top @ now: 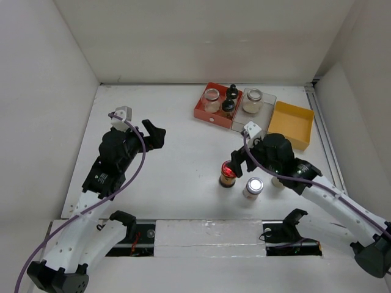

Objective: Organize the condiment bottles

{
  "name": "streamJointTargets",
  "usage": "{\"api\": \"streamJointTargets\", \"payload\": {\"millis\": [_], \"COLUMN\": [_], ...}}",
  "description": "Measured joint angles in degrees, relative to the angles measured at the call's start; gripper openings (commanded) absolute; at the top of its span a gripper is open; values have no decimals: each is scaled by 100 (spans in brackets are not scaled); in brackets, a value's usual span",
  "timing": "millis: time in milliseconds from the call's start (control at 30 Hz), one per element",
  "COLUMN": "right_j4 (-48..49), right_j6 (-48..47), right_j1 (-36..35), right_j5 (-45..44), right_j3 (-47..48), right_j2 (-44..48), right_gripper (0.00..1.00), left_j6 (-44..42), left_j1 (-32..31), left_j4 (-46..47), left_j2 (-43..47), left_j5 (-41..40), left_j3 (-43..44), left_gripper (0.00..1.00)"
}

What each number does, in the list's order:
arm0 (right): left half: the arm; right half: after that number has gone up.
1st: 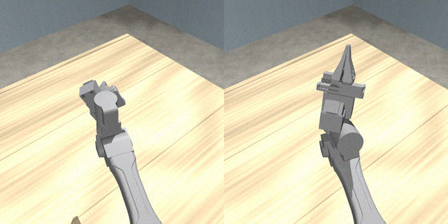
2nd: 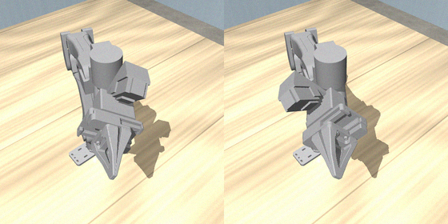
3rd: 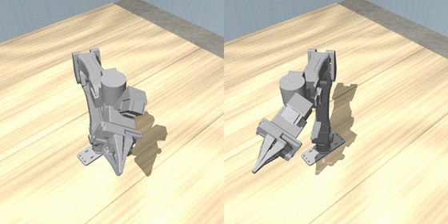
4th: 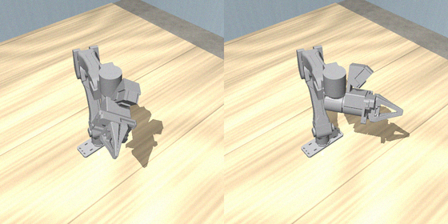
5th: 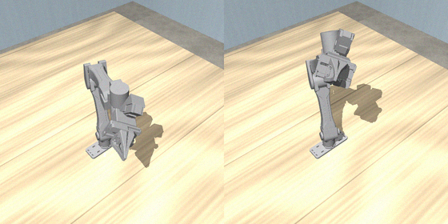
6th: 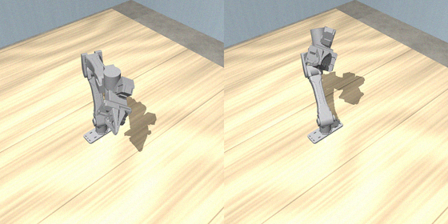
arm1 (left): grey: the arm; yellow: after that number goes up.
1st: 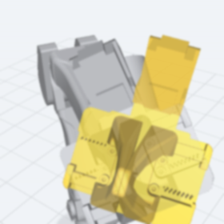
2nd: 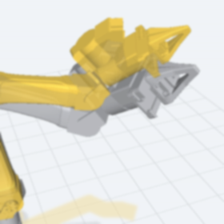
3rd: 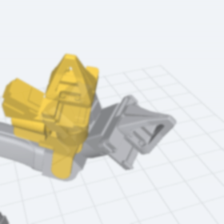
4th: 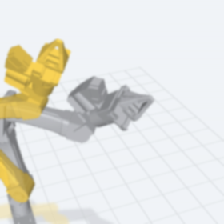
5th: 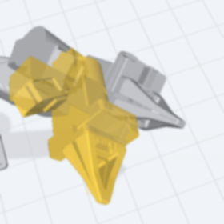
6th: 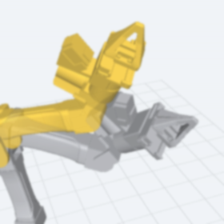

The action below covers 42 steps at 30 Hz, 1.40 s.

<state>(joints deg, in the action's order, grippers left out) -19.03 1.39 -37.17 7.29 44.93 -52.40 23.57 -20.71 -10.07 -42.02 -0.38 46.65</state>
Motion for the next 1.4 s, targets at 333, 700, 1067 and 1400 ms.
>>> {"api": "streamJointTargets", "payload": {"millis": [333,700,1067,1400], "right_j4": [-284,-146,-599,809], "right_j6": [129,273,-153,-662], "right_j1": [-918,-1021,-409,2085], "right_j5": [-256,-702,-1191,-619], "right_j3": [15,26,1113,2885], "right_j2": [-1200,-1572,-1128,-2673], "right_gripper": [100,59,54,53], "left_j6": [-2,-2,-2,-4], "left_j1": [0,0,0,0], "left_j4": [0,0,0,-2], "left_j2": [74,74,76,81], "left_j5": [20,20,17,13], "left_j3": [0,0,0,0], "left_gripper": [97,97,97,97]}}
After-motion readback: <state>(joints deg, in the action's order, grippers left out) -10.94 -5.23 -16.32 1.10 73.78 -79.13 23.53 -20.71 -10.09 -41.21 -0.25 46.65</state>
